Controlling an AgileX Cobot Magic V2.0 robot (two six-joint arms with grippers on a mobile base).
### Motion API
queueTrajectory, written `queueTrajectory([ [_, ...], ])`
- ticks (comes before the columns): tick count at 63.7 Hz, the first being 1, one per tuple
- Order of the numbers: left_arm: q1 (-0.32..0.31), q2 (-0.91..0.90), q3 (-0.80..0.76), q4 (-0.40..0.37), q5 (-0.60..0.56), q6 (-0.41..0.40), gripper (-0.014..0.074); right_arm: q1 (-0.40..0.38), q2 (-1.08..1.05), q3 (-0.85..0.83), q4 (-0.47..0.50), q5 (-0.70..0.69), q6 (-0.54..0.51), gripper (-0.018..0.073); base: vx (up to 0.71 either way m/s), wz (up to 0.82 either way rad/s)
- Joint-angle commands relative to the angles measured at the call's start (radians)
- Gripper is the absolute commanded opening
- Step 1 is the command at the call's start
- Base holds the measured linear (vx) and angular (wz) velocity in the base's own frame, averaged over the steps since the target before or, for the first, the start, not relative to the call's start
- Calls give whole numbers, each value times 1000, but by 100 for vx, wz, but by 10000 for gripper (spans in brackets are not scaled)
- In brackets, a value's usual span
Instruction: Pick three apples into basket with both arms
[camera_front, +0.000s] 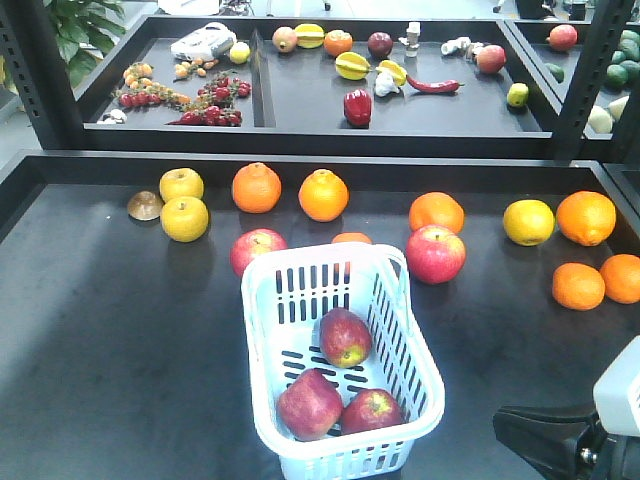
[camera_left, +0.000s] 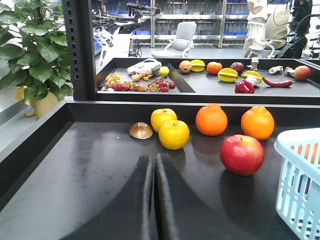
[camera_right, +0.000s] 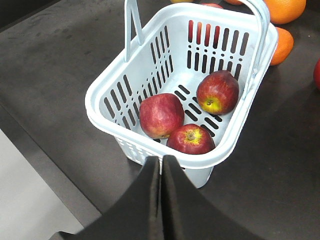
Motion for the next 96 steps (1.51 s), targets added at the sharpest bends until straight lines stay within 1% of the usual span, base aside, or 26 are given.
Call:
queueTrajectory([
  [1, 3, -13, -25, 0, -79, 2, -6, -4, -2, -26, 24, -36, -6, -5, 0, 0],
  [20, 3, -13, -25, 0, -79, 2, -6, -4, -3, -26, 18, -32, -6, -5, 0, 0],
  [25, 3, -13, -25, 0, -79, 2, -6, -4, -21, -26, -18, -29, -3, -5, 0, 0],
  [28, 3, -13, -25, 0, -79, 2, -6, -4, -41, -26, -34, -31, 17, -5, 0, 0],
  [32, 3, -13, -25, 0, -79, 2, -6, -4, -72, -19, -81, -58, 84, -5, 0, 0],
  [35, 3, -13, -25, 0, -79, 2, -6, -4, -92, 1, -115, -113, 141, -5, 0, 0],
  [41, 3, -13, -25, 0, -79, 2, -6, -4, -156, 121, -198, -289, 326, -5, 0, 0],
  [48, 3, -13, -25, 0, -79, 2, -6, -4, -249, 270, -334, -504, 557, -5, 0, 0],
  [53, 3, -13, -25, 0, -79, 2, -6, -4, -329, 352, -438, -578, 696, -5, 0, 0],
  [59, 3, -13, -25, 0, -79, 2, -6, -5, -427, 421, -530, -611, 769, -5, 0, 0],
  [63, 3, -13, -25, 0, -79, 2, -6, -5, -488, 451, -549, -609, 788, -5, 0, 0],
  [67, 3, -13, -25, 0, -79, 2, -6, -12, -540, 448, -572, -557, 780, -5, 0, 0],
  [74, 3, -13, -25, 0, -79, 2, -6, -72, -618, 450, -616, -530, 780, -5, 0, 0],
  [80, 3, -13, -25, 0, -79, 2, -6, -153, -680, 450, -620, -528, 780, -5, 0, 0],
  [91, 3, -13, -25, 0, -79, 2, -6, -282, -680, 450, -622, -525, 797, -5, 0, 0],
  [96, 3, -13, -25, 0, -79, 2, -6, -321, -680, 450, -628, -524, 801, -5, 0, 0],
])
